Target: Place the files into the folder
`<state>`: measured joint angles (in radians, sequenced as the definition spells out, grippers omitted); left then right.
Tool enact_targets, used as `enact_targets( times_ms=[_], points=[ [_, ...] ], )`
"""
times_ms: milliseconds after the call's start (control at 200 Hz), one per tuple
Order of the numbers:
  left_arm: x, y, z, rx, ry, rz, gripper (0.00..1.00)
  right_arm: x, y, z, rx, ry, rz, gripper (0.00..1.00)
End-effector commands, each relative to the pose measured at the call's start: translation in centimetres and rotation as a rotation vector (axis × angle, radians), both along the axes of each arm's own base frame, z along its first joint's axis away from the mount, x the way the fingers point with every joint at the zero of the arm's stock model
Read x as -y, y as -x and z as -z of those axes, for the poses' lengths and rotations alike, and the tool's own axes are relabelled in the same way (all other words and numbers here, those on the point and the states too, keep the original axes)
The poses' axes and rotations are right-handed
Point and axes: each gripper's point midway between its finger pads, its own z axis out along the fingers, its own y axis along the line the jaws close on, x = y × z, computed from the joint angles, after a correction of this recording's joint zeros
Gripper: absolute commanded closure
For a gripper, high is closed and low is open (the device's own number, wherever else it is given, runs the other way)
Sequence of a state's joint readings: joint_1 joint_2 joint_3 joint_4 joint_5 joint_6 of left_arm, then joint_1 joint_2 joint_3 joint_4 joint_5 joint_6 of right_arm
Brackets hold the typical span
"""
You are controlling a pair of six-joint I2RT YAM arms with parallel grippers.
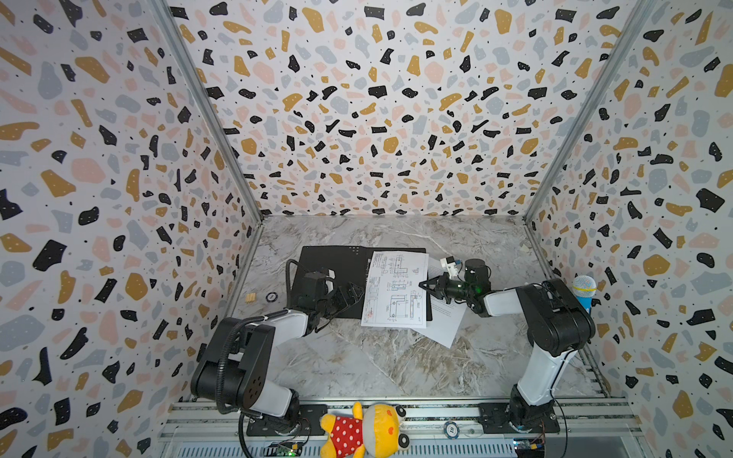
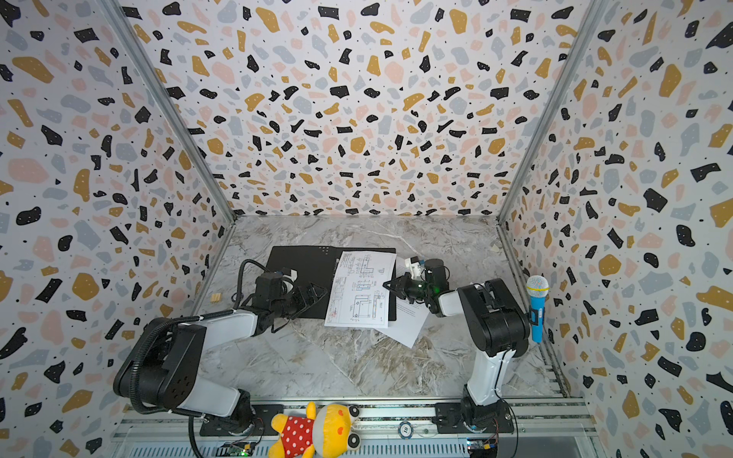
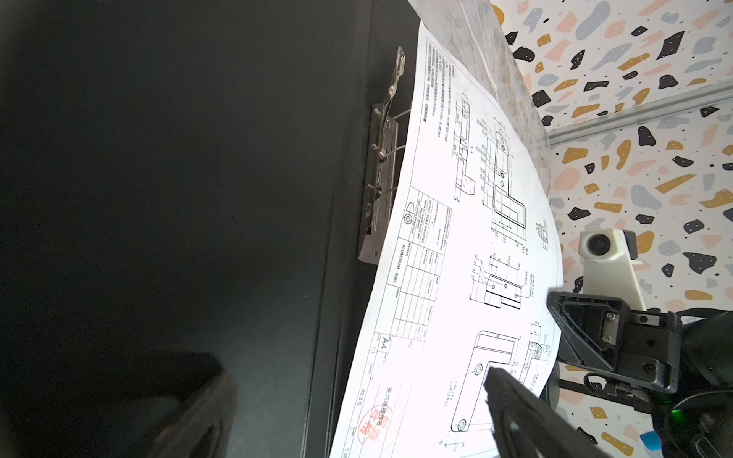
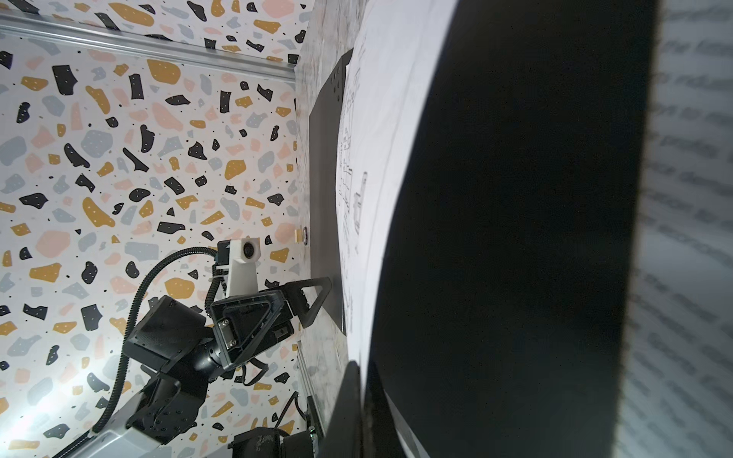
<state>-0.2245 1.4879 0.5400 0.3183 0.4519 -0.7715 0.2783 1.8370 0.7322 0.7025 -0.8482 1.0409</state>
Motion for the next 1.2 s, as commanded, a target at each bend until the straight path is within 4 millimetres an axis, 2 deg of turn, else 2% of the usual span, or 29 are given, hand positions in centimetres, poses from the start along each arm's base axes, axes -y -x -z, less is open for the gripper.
enact_targets(
  times_ms=[0, 160, 551, 761, 931, 1041, 1197],
  points=[
    [-0.1, -0.2, -0.2, 0.027, 0.004, 0.004, 0.02, 1.0, 0.0, -0.9, 0.045, 0.019, 0.002, 1.0],
    [-0.1, -0.1, 0.1, 0.021, 0.004, 0.003, 0.02, 1.7, -0.2, -0.2, 0.038, 0.033, 0.01, 1.0],
    [-0.1, 0.1, 0.4, 0.015, 0.005, 0.001, 0.02, 0.2, -1.0, 1.4, -0.009, 0.011, 0.0, 1.0],
    [-0.1, 0.1, 0.4, 0.014, 0.003, 0.003, 0.02, 0.3, -1.3, 2.0, -0.026, 0.022, 0.013, 1.0],
    [-0.1, 0.1, 0.4, 0.015, 0.005, 0.006, 0.02, 0.2, -2.9, 2.3, -0.001, 0.085, -0.022, 1.0],
    [-0.1, 0.3, 0.5, 0.013, 0.004, 0.006, 0.02, -0.3, -3.7, 1.6, 0.035, 0.072, -0.066, 1.0],
    [-0.1, 0.3, 0.5, 0.013, 0.004, 0.007, 0.02, -0.6, -4.2, 1.8, 0.06, 0.114, -0.142, 1.0]
  ],
)
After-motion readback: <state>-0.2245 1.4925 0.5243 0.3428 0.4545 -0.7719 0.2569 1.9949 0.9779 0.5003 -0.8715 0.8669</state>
